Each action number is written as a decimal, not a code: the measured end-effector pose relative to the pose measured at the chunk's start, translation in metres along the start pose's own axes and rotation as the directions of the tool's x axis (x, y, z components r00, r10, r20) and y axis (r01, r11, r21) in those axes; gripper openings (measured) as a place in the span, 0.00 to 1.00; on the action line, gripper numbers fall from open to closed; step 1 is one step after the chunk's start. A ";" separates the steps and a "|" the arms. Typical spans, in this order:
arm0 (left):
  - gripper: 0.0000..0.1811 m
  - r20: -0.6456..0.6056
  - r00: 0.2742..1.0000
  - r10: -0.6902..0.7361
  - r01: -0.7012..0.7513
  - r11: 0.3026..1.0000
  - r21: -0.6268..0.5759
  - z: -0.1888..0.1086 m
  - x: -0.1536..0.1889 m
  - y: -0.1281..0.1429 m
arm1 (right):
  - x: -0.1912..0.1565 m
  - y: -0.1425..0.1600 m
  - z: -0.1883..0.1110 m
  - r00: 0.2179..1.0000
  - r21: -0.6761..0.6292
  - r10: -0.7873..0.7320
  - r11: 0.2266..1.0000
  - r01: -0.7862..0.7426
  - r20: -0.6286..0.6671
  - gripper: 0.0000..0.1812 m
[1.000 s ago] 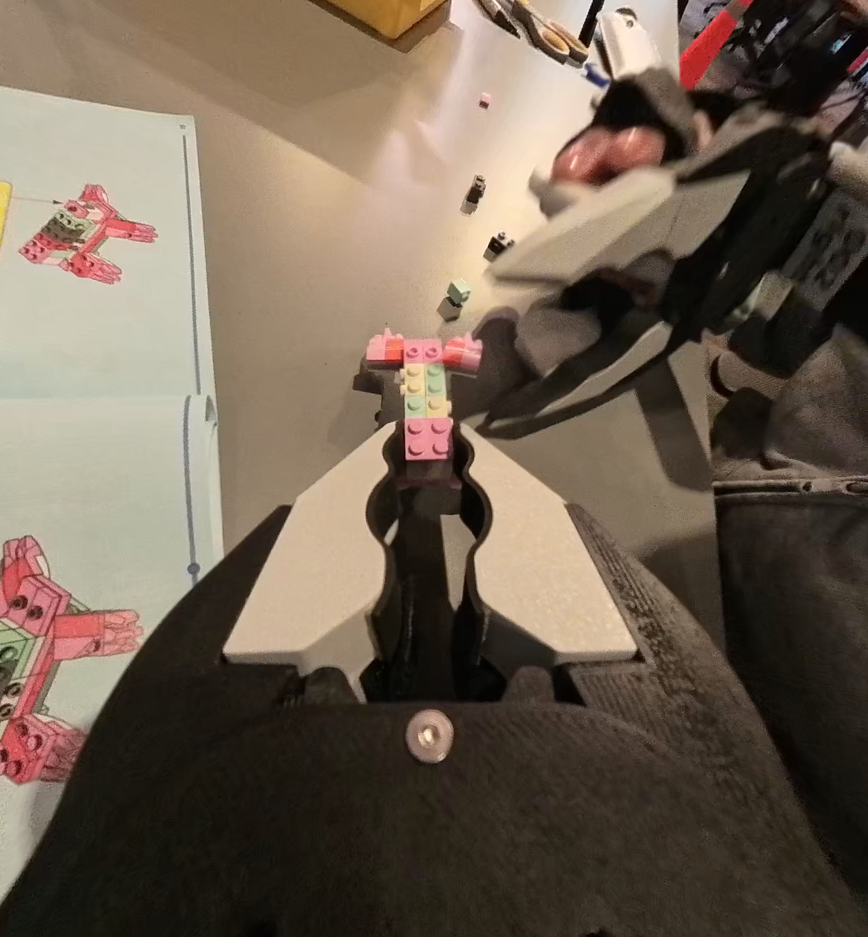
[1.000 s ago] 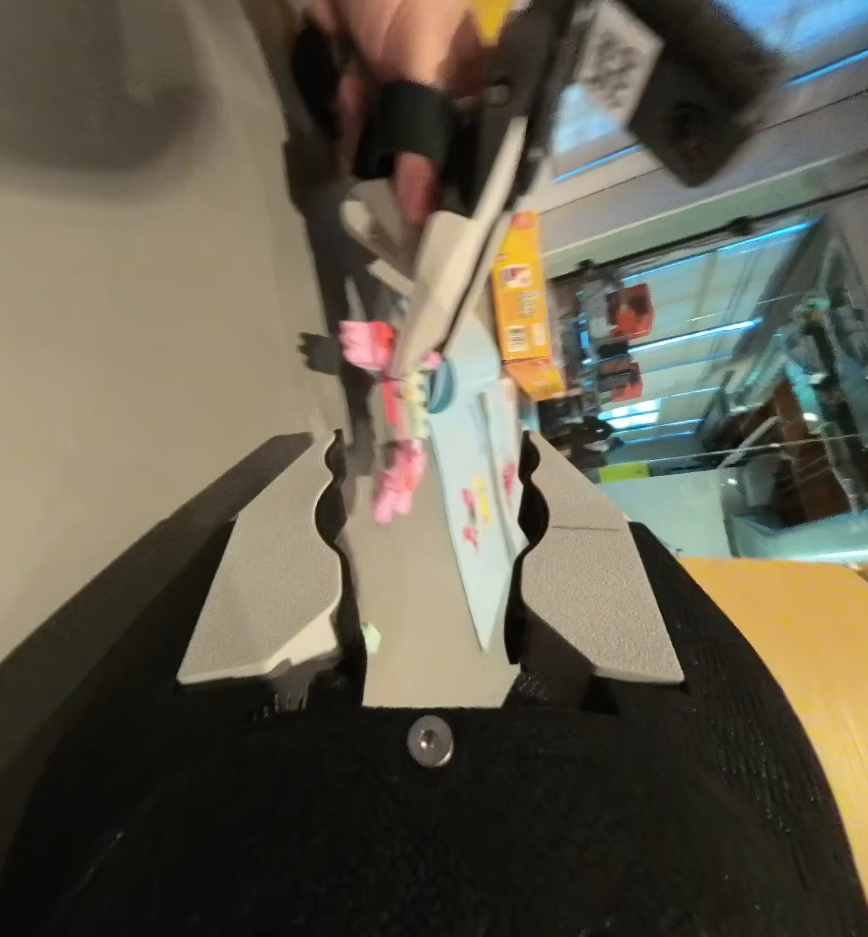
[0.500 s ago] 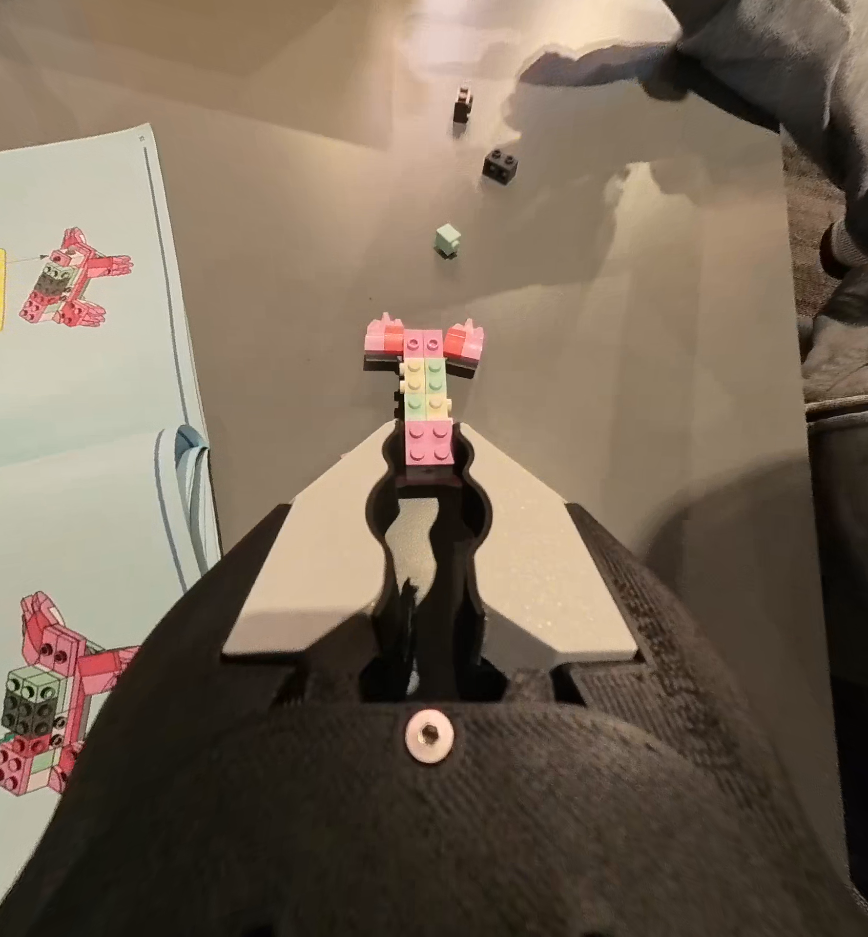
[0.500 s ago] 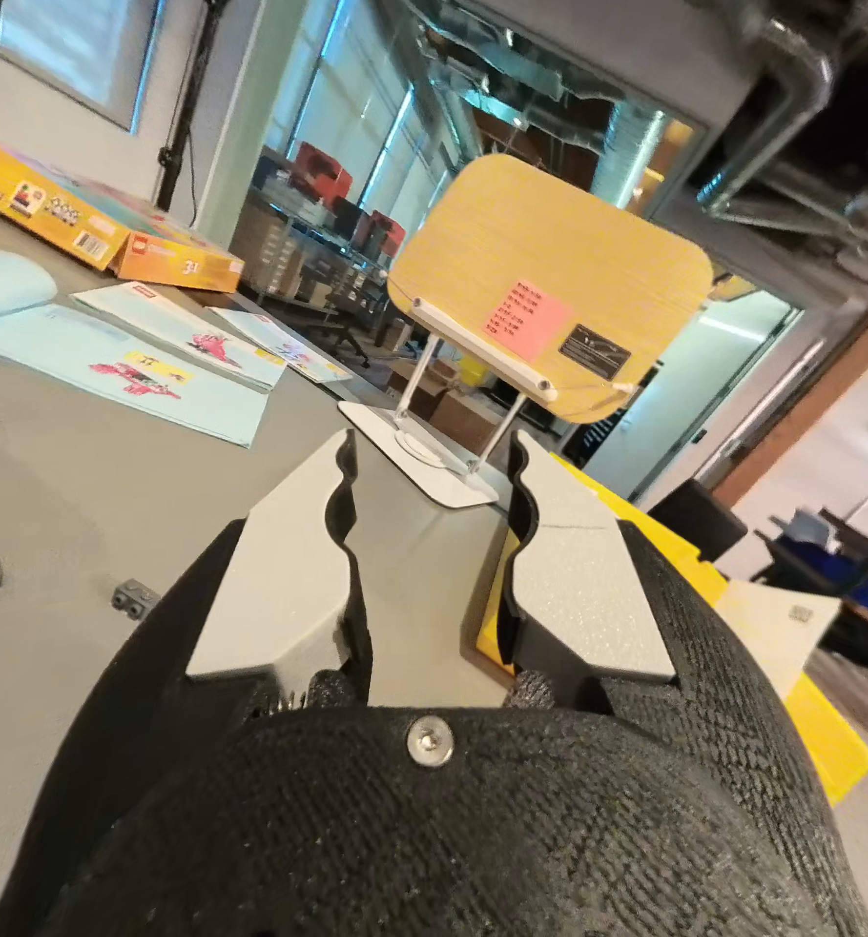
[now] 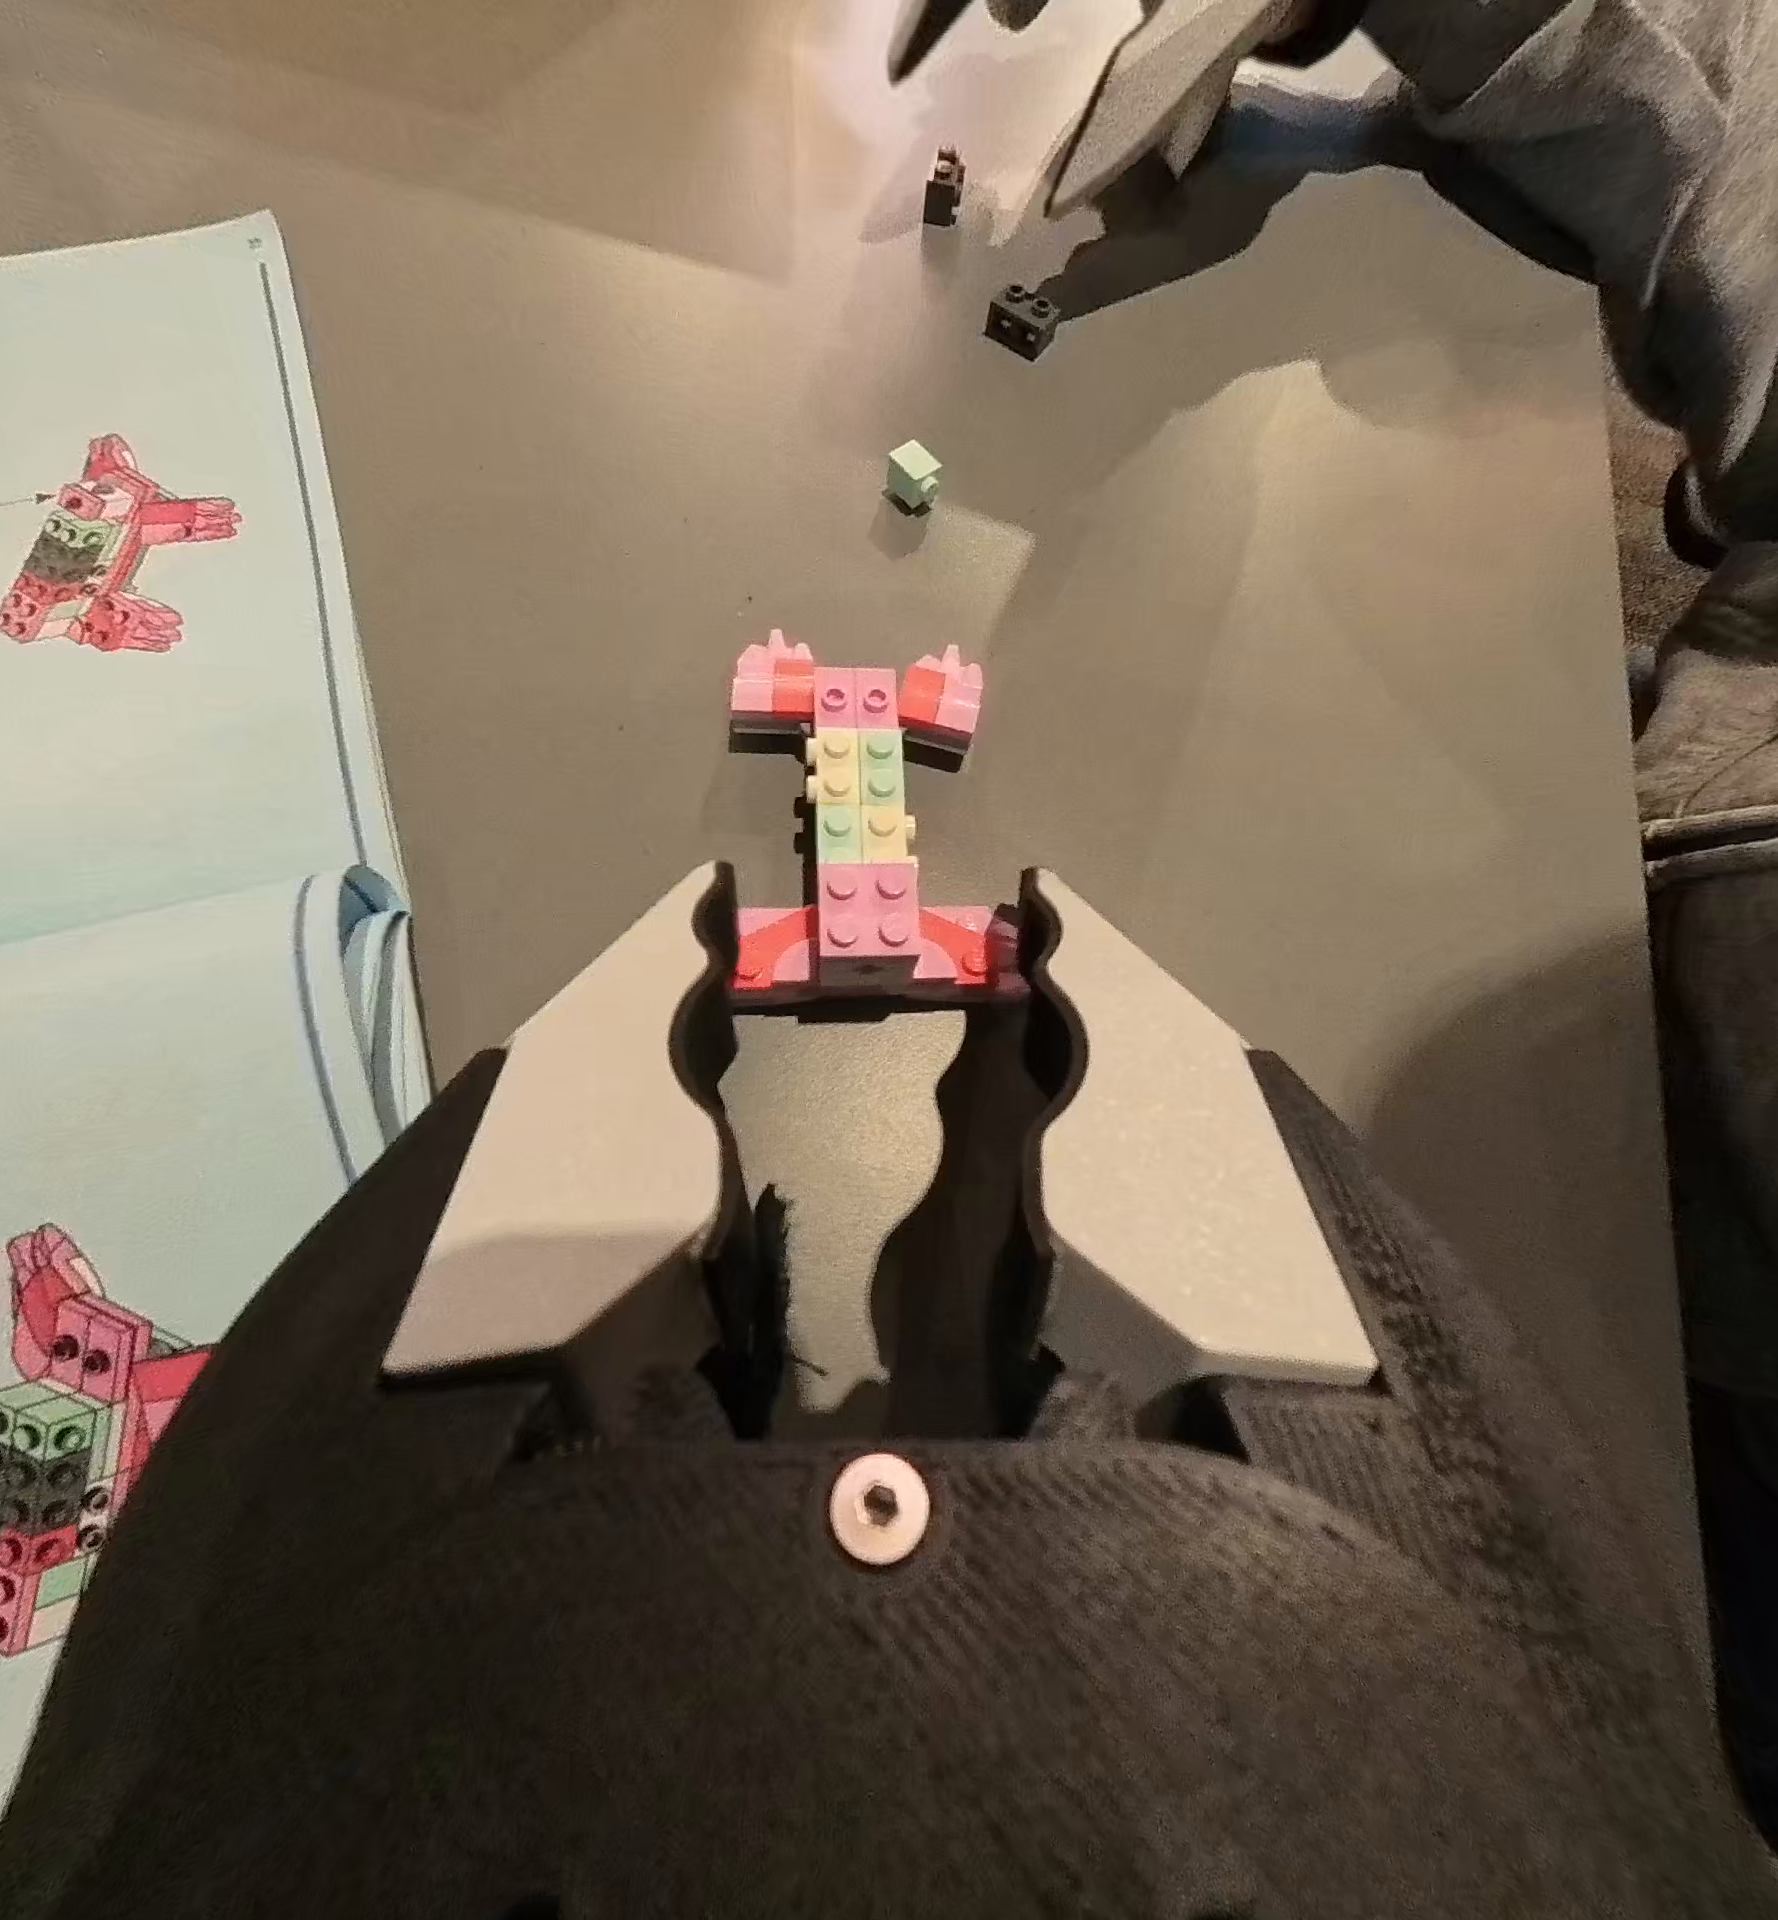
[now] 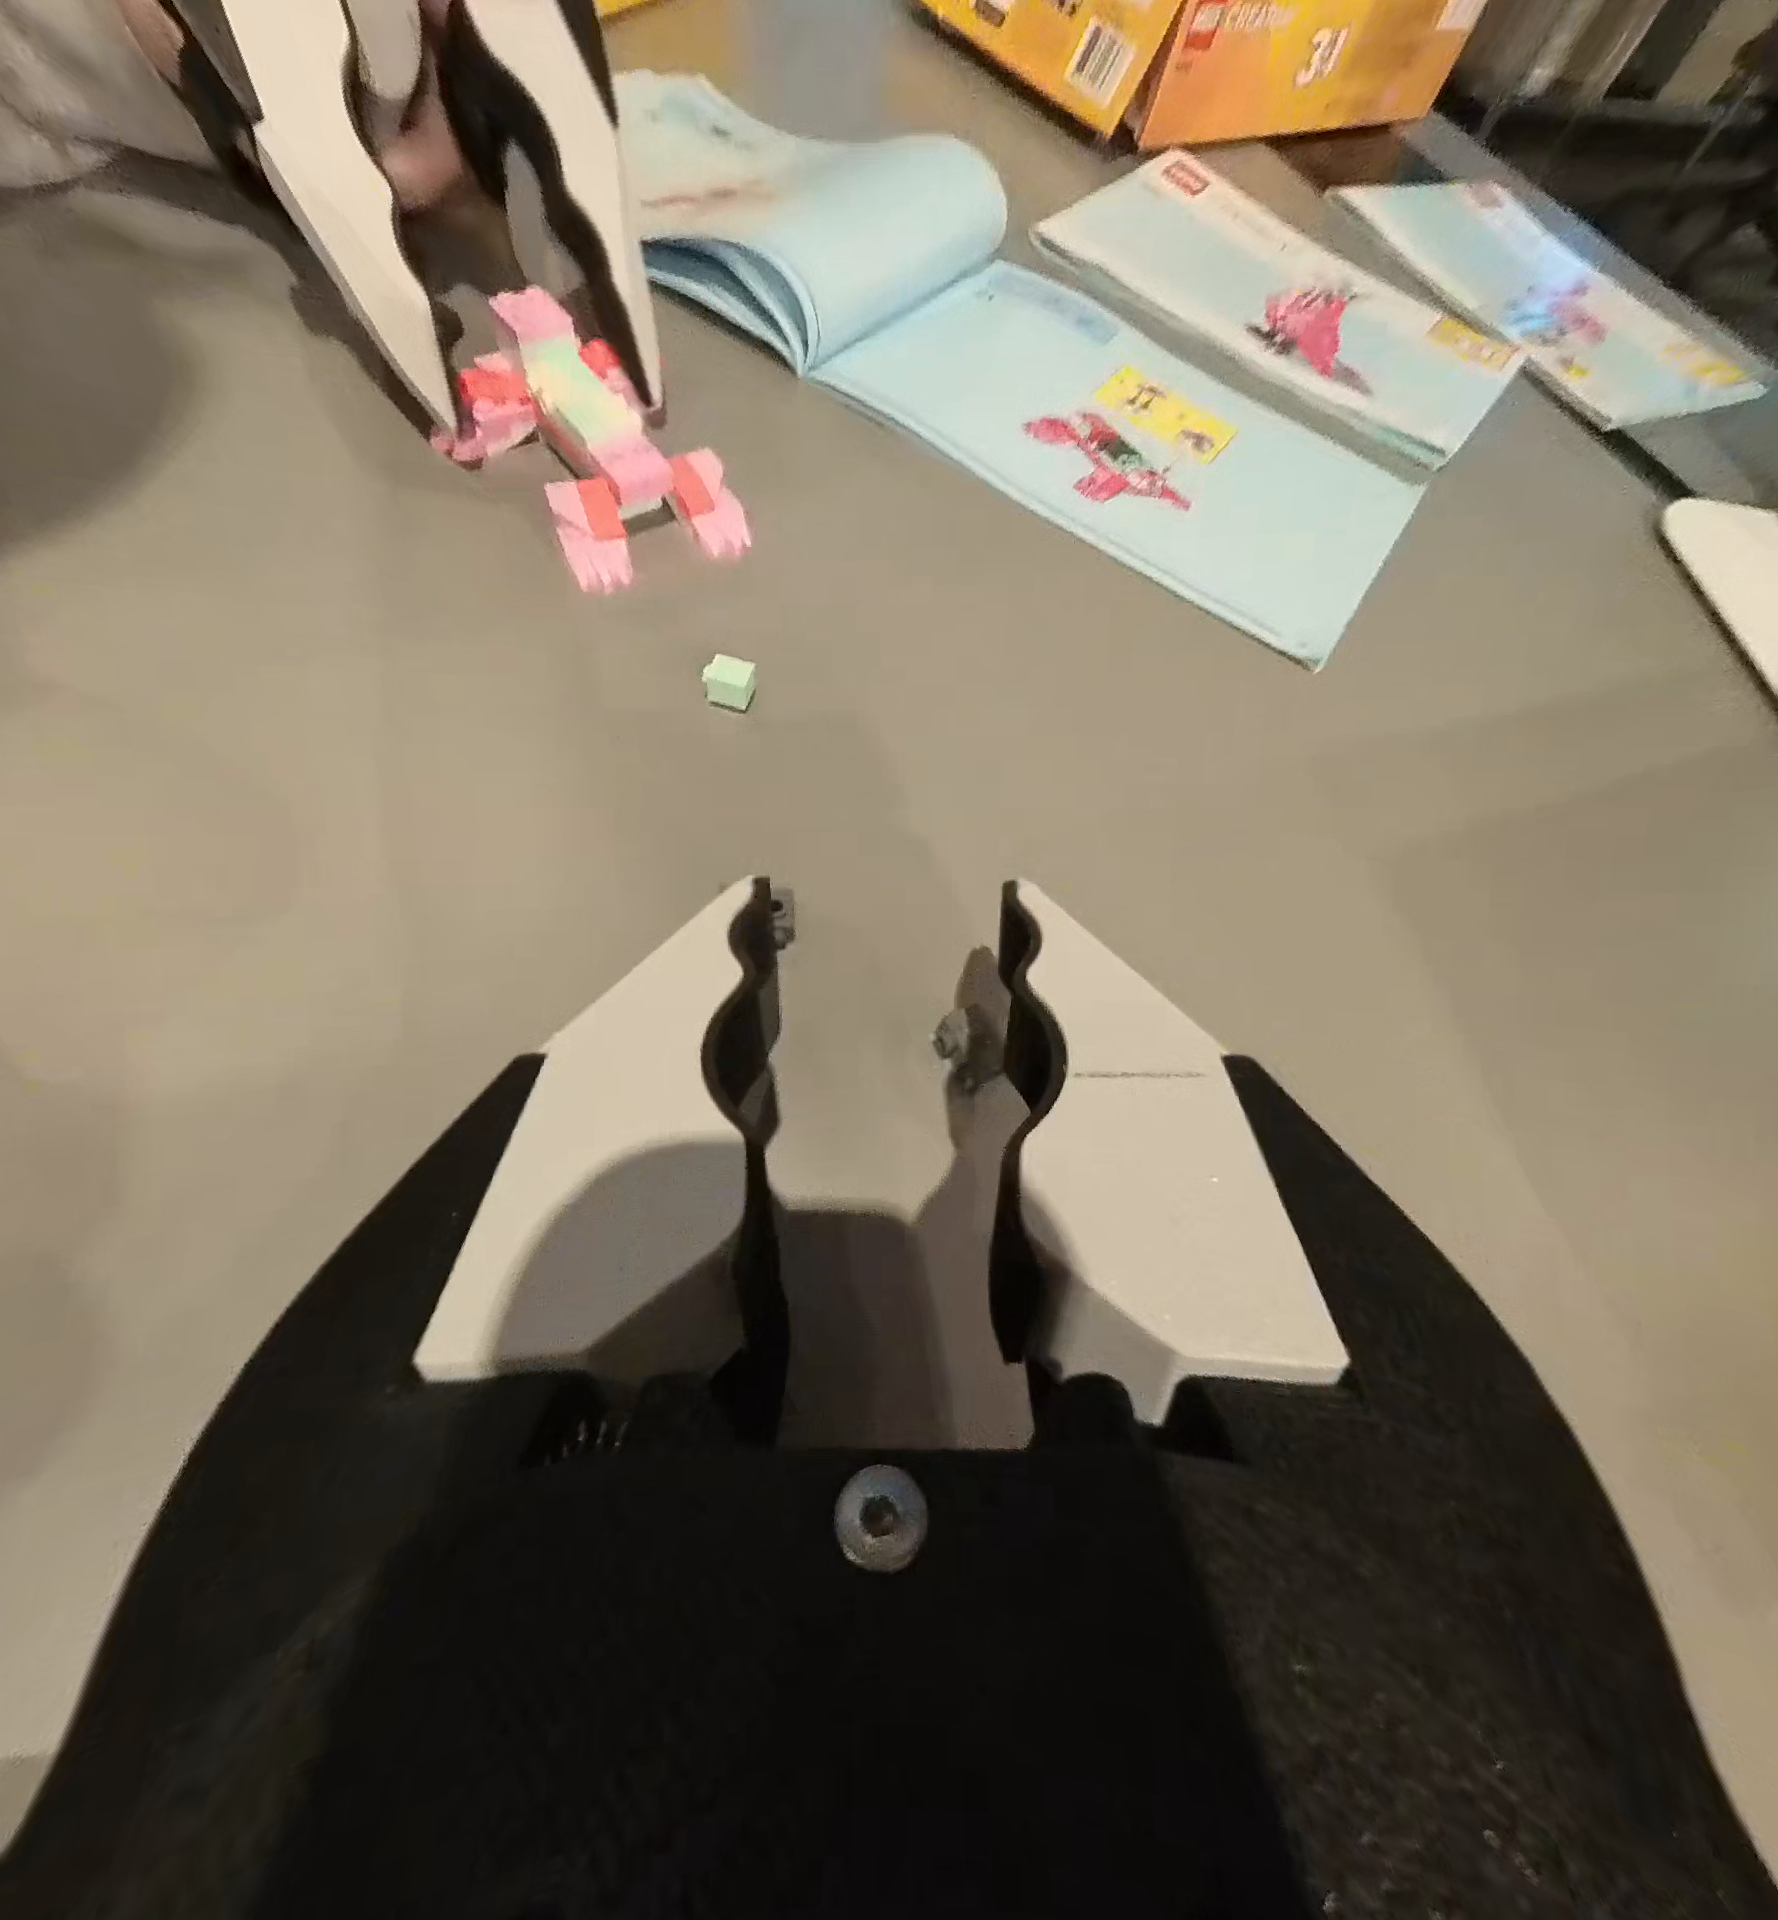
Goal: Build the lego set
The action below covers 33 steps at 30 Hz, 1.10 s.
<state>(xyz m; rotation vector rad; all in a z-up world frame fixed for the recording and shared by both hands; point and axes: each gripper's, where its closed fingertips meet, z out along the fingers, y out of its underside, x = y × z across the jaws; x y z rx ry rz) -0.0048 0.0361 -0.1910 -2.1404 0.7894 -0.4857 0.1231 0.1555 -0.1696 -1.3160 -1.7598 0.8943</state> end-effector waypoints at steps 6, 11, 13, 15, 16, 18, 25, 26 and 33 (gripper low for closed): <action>0.30 -0.007 1.000 0.006 -0.006 1.000 -0.005 0.001 0.002 0.000 | -0.016 0.009 0.004 0.996 -0.068 0.020 0.998 -0.014 0.090 0.15; 0.30 -0.011 1.000 0.021 -0.021 1.000 -0.009 0.001 0.004 0.001 | -0.027 0.012 0.010 0.990 -0.118 0.025 0.993 -0.008 0.142 0.12; 0.30 -0.022 0.999 0.029 -0.029 1.000 0.001 0.001 0.007 -0.001 | -0.028 0.013 0.012 0.990 -0.123 0.017 0.992 0.000 0.138 0.11; 0.30 -0.053 0.997 0.049 -0.046 0.998 0.042 0.000 0.017 -0.008 | -0.030 0.014 0.013 0.990 -0.135 0.004 0.991 0.015 0.141 0.08; 0.30 -0.084 0.995 0.058 -0.051 0.995 0.082 0.000 0.026 -0.014 | -0.031 0.014 0.013 0.990 -0.139 -0.001 0.990 0.021 0.144 0.08; 0.30 -0.151 0.984 0.099 -0.074 0.984 0.162 -0.002 0.047 -0.027 | -0.035 0.013 0.015 0.987 -0.138 -0.001 0.990 0.024 0.161 0.07; 0.31 0.060 0.951 0.305 -0.309 0.912 0.269 -0.007 0.054 -0.046 | -0.038 -0.021 0.021 0.989 0.042 -0.118 0.993 0.114 0.091 0.07; 0.30 0.104 0.939 0.328 -0.344 0.894 0.287 -0.010 0.054 -0.051 | -0.038 -0.029 0.024 0.986 0.078 -0.156 0.985 0.152 0.053 0.07; 0.28 0.195 0.922 0.334 -0.383 0.856 0.348 -0.021 0.050 -0.063 | -0.044 -0.073 0.051 0.743 0.082 -0.576 0.769 0.634 -0.340 0.08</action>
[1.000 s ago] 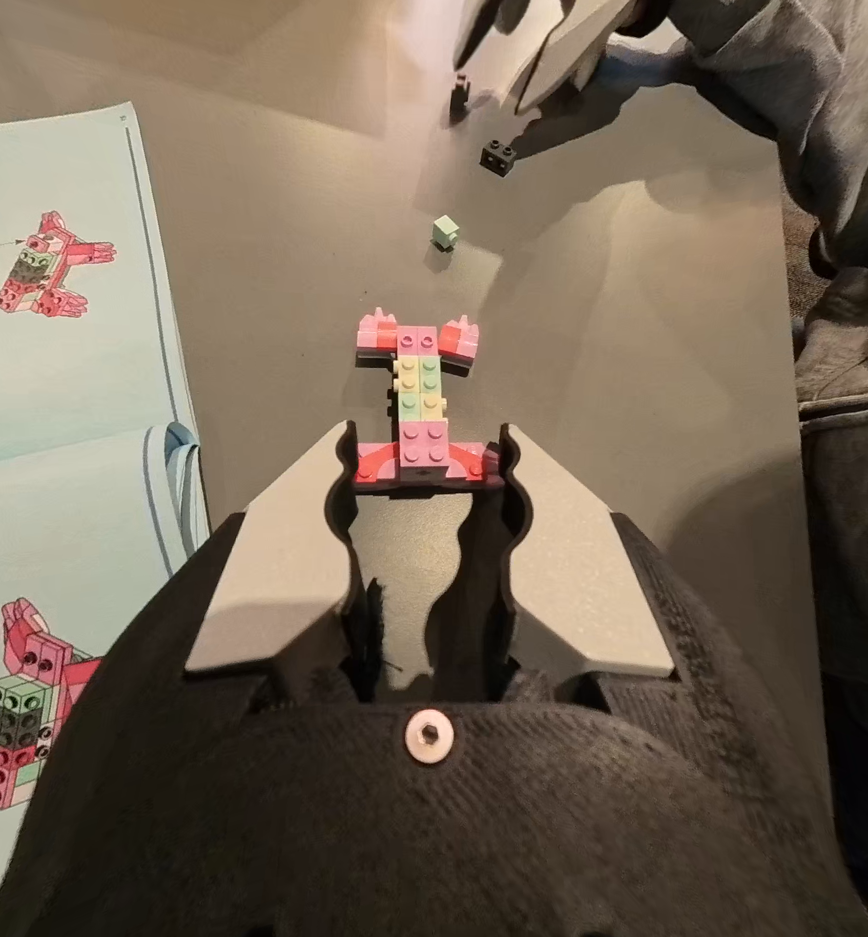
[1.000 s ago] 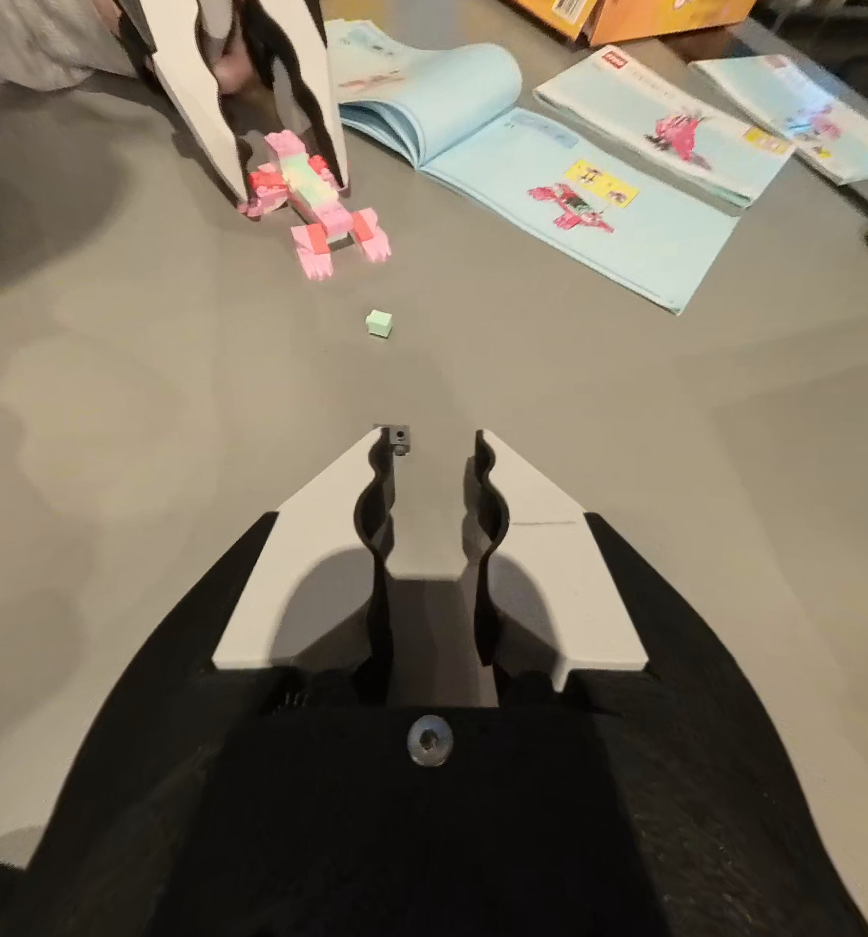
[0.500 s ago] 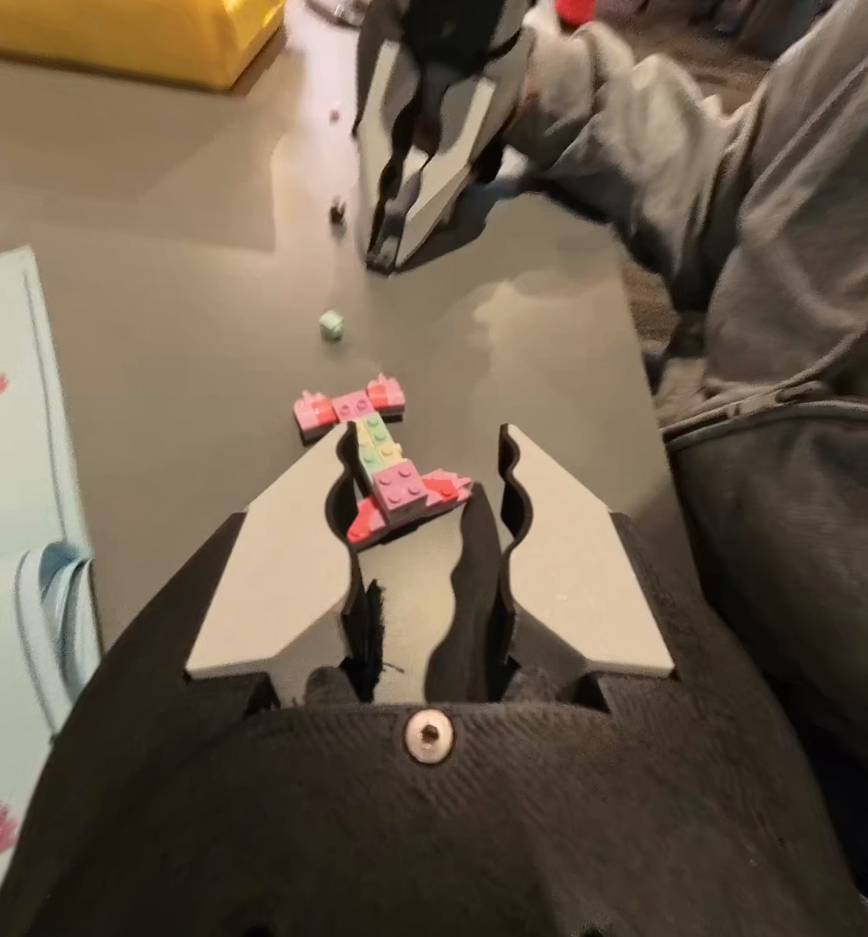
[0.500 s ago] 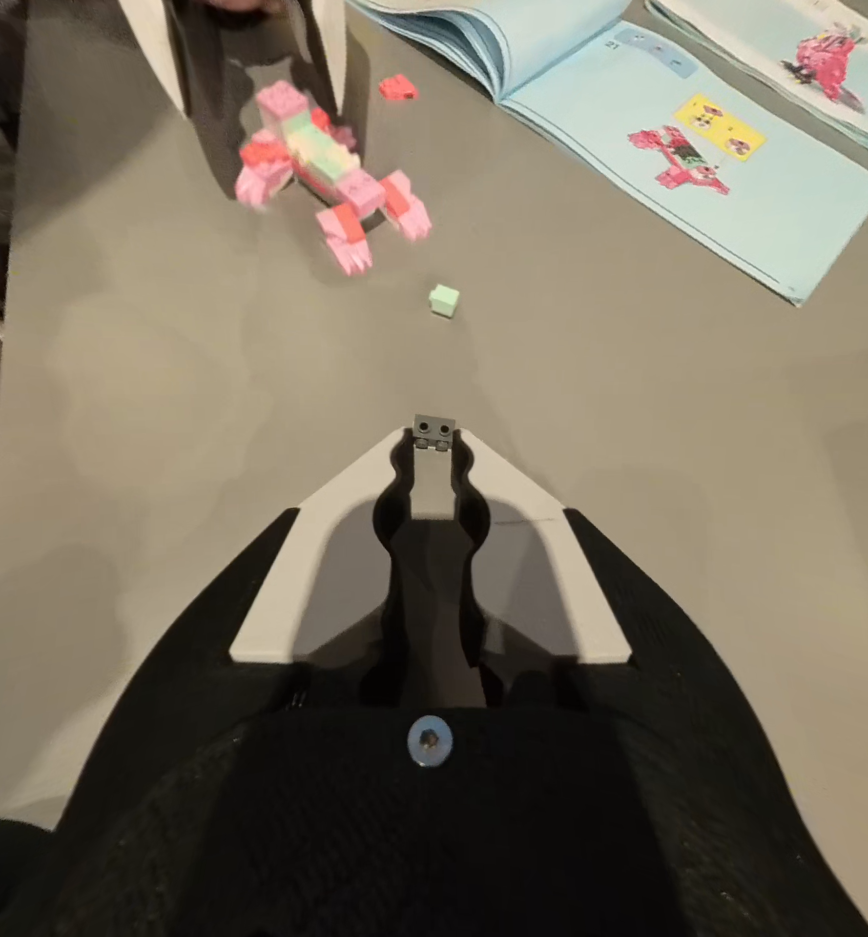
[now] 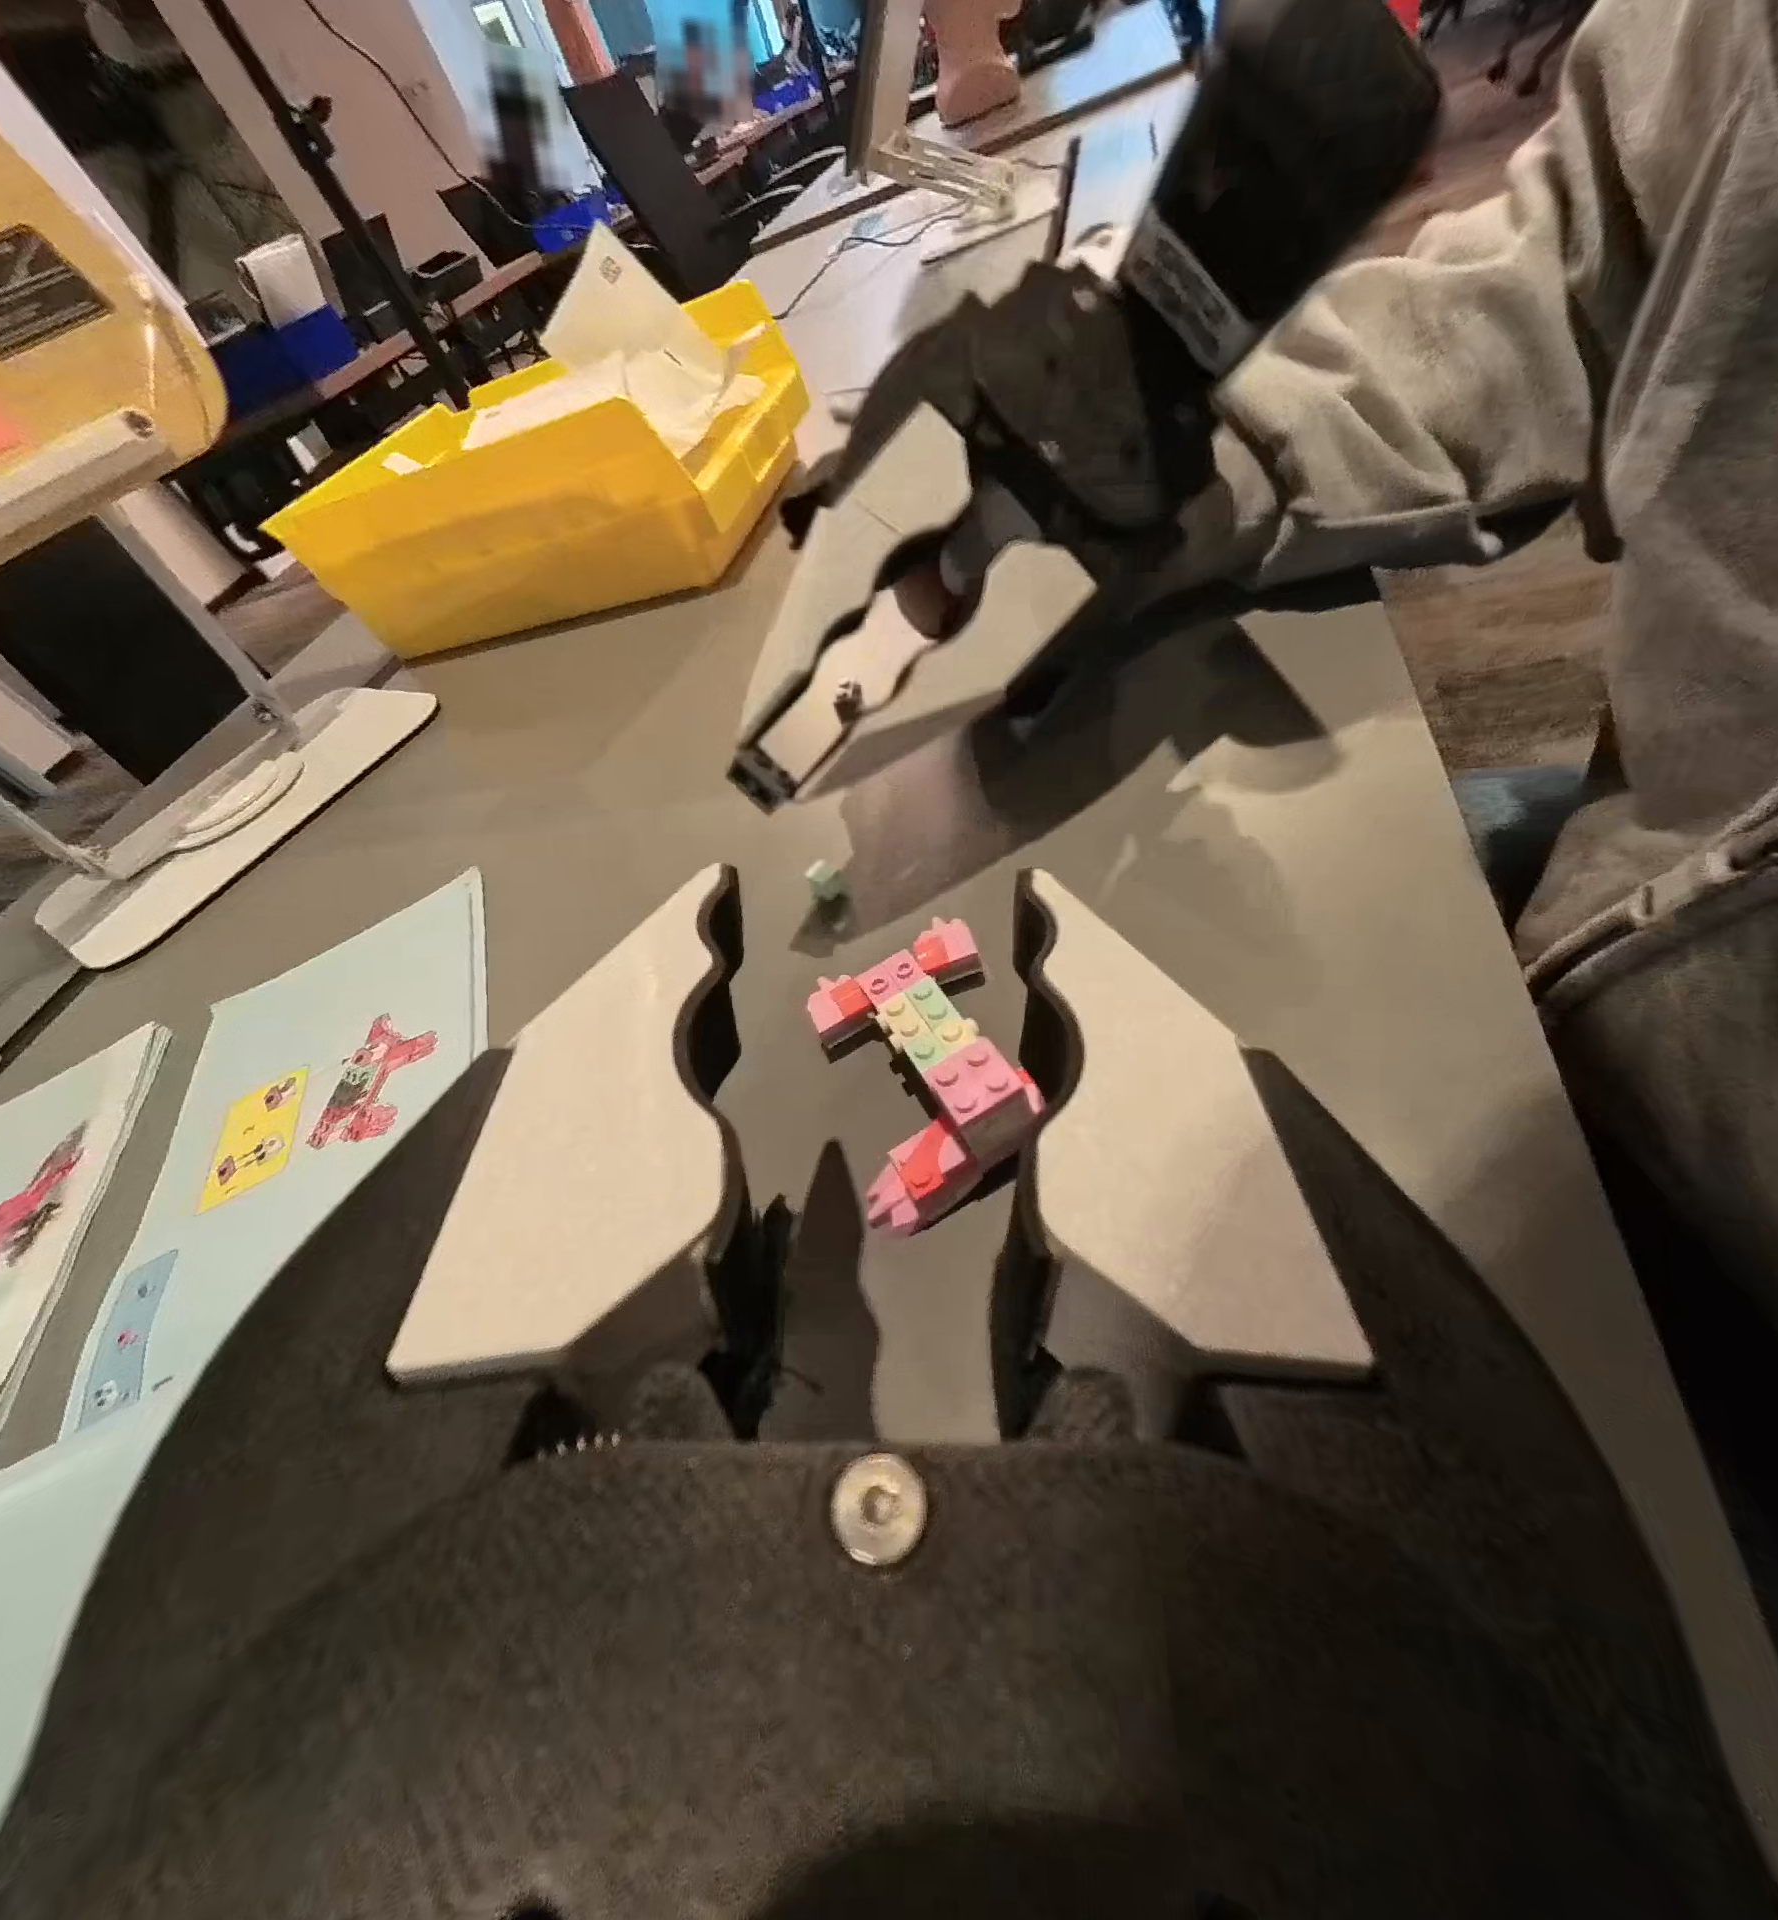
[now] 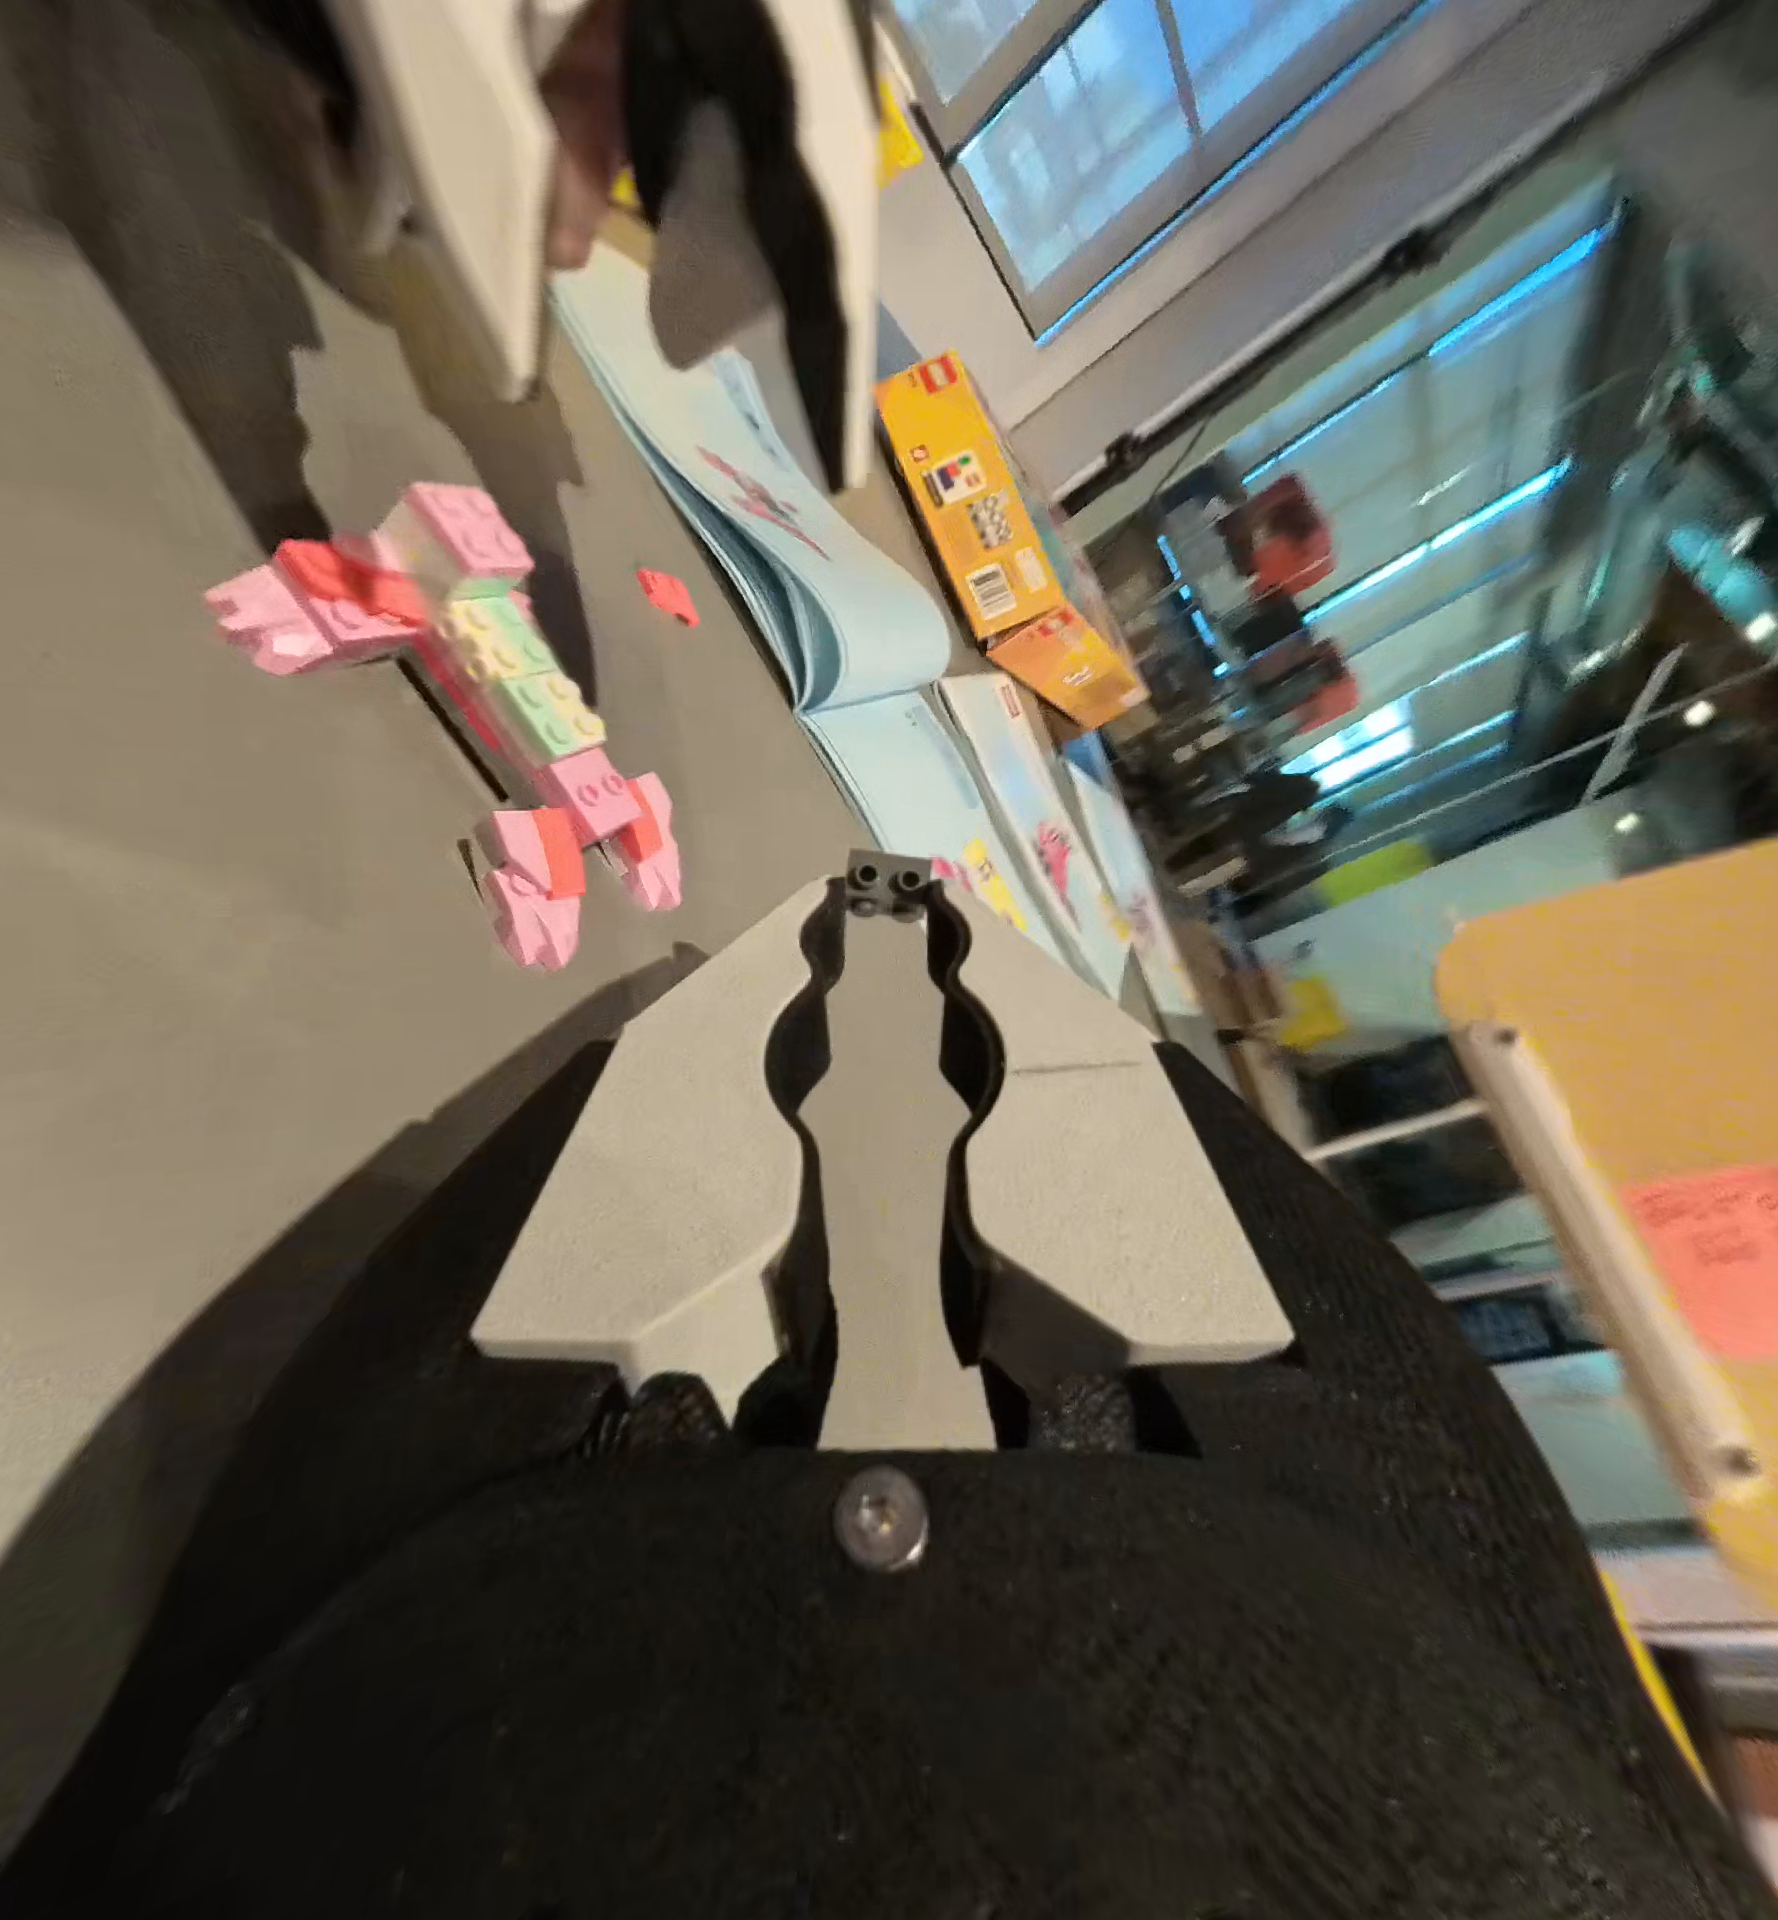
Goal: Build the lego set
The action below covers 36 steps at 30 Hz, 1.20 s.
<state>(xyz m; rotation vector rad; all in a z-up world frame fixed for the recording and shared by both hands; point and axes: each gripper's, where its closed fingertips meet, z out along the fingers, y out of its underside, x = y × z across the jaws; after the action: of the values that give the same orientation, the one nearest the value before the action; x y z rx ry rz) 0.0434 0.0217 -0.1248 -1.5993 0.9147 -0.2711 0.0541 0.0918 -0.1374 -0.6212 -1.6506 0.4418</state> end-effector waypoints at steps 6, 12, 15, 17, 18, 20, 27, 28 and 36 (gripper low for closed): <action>0.28 0.006 0.999 -0.040 0.040 0.999 -0.006 -0.001 -0.007 0.003 | -0.010 -0.005 0.008 0.988 0.000 -0.151 0.989 0.151 -0.027 0.07; 0.32 -0.048 0.989 -0.138 0.125 0.970 -0.211 0.009 0.002 0.037 | 0.003 0.005 0.006 0.994 -0.052 -0.084 0.995 0.080 -0.069 0.07; 0.30 -0.065 0.981 -0.184 0.160 0.951 -0.266 0.010 0.003 0.046 | 0.005 0.010 0.008 0.997 -0.070 -0.050 0.997 0.045 -0.066 0.07; 0.27 -0.059 0.978 -0.199 0.175 0.945 -0.277 0.008 0.000 0.049 | 0.005 0.011 0.008 0.997 -0.072 -0.037 0.997 0.033 -0.060 0.08; 0.24 -0.051 0.978 -0.201 0.179 0.942 -0.284 0.007 -0.002 0.050 | 0.005 0.011 0.008 0.998 -0.072 -0.036 0.997 0.032 -0.060 0.08; 0.20 -0.040 0.980 -0.197 0.178 0.940 -0.291 0.005 -0.006 0.052 | 0.005 0.012 0.008 0.998 -0.076 -0.034 0.997 0.029 -0.059 0.08; 0.19 0.081 0.980 -0.179 0.197 0.920 -0.338 0.003 -0.028 0.067 | 0.005 0.008 0.007 0.997 -0.061 -0.053 0.997 0.049 -0.063 0.07; 0.22 0.080 0.978 -0.192 0.207 0.931 -0.300 0.003 -0.029 0.060 | 0.008 0.004 0.006 0.992 -0.044 -0.095 0.995 0.091 -0.081 0.08; 0.19 -0.170 0.892 -0.419 0.434 0.899 0.062 -0.005 -0.016 -0.008 | -0.015 -0.051 0.012 0.738 0.023 -0.651 0.747 0.665 -0.176 0.07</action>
<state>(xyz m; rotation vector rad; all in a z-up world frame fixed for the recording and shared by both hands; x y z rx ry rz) 0.0329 0.0282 -0.1109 -1.6926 0.6402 -0.7462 0.0366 0.0432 -0.1203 0.0285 -1.5678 -0.0655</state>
